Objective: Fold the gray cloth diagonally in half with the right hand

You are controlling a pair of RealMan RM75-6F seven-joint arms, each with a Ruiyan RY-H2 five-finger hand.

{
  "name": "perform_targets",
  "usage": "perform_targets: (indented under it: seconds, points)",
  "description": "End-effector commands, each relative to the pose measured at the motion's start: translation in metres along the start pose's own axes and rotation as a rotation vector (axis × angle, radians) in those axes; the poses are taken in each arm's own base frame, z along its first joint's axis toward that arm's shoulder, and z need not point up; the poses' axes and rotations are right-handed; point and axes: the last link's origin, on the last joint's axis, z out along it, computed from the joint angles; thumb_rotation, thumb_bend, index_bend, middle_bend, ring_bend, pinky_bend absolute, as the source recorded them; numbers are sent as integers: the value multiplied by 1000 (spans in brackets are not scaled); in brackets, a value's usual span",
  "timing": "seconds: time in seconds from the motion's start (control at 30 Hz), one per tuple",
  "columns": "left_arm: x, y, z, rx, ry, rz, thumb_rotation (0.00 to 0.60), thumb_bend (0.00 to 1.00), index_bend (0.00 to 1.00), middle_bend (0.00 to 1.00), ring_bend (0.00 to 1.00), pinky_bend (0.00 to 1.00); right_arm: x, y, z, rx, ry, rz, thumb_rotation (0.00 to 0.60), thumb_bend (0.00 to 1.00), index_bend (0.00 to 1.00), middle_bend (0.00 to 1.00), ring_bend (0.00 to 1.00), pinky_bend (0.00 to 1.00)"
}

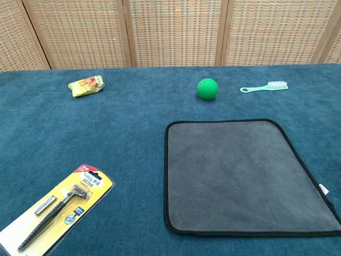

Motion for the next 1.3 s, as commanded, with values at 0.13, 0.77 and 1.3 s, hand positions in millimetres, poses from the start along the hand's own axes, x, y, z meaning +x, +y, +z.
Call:
perform_targets:
  seconds: [0.13, 0.77, 1.3]
  points:
    - [0, 0, -1, 1, 0, 1, 600, 160, 0, 0, 0, 0, 1, 0, -1, 1, 4, 1, 600, 108, 70, 0, 0, 0]
    - [2, 0, -1, -1, 9, -4, 600, 160, 0, 0, 0, 0, 1, -7, -7, 17, -3, 4, 600, 108, 70, 0, 0, 0]
    - [1, 1, -1, -3, 4, -4, 600, 161, 0, 0, 0, 0, -14, -27, -16, 62, -56, 4, 600, 108, 70, 0, 0, 0]
